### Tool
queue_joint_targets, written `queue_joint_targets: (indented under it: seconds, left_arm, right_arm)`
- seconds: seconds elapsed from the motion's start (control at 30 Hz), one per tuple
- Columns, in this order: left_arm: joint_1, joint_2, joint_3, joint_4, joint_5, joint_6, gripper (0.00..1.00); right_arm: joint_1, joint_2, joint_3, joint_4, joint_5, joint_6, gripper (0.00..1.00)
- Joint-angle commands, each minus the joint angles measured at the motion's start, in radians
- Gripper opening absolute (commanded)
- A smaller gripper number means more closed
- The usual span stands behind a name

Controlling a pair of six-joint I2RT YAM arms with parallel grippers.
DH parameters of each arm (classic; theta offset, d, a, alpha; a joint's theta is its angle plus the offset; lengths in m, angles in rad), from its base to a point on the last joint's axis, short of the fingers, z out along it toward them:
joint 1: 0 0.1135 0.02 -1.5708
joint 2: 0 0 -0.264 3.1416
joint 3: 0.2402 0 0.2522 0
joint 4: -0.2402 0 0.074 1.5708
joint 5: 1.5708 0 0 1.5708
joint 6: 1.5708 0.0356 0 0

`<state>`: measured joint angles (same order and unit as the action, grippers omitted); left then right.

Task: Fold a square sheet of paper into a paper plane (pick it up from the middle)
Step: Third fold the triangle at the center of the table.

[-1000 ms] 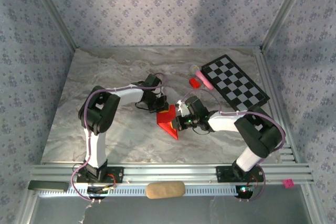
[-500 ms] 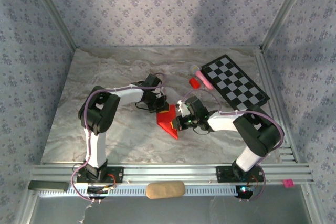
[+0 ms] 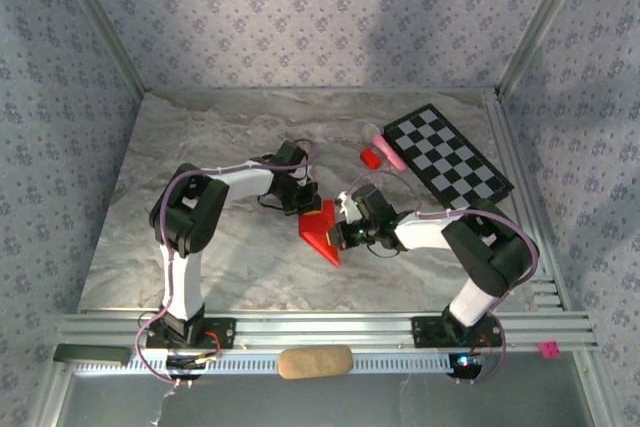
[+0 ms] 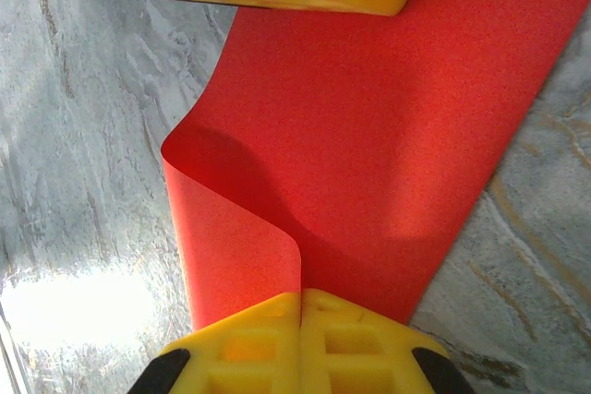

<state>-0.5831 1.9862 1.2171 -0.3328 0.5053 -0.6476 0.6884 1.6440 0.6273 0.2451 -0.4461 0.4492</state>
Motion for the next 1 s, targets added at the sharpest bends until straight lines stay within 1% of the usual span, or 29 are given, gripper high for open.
queue_joint_targets:
  seconds: [0.0, 0.27, 0.5, 0.97]
  left_arm:
    - [-0.008, 0.049, 0.005, -0.022, -0.034, -0.006, 0.08]
    - [-0.010, 0.048, 0.003, -0.018, -0.037, -0.008, 0.08]
    - [-0.011, 0.048, 0.000, -0.015, -0.036, -0.009, 0.08]
    - [-0.011, 0.051, 0.019, -0.023, -0.035, -0.005, 0.08]
  right_arm:
    - [-0.006, -0.013, 0.020, -0.044, 0.021, 0.000, 0.03]
    - [-0.005, -0.030, -0.001, -0.040, 0.029, 0.003, 0.03]
    - [-0.005, 0.000, 0.017, -0.040, 0.009, 0.002, 0.03]
    - [-0.003, 0.021, 0.017, -0.056, 0.011, 0.003, 0.03]
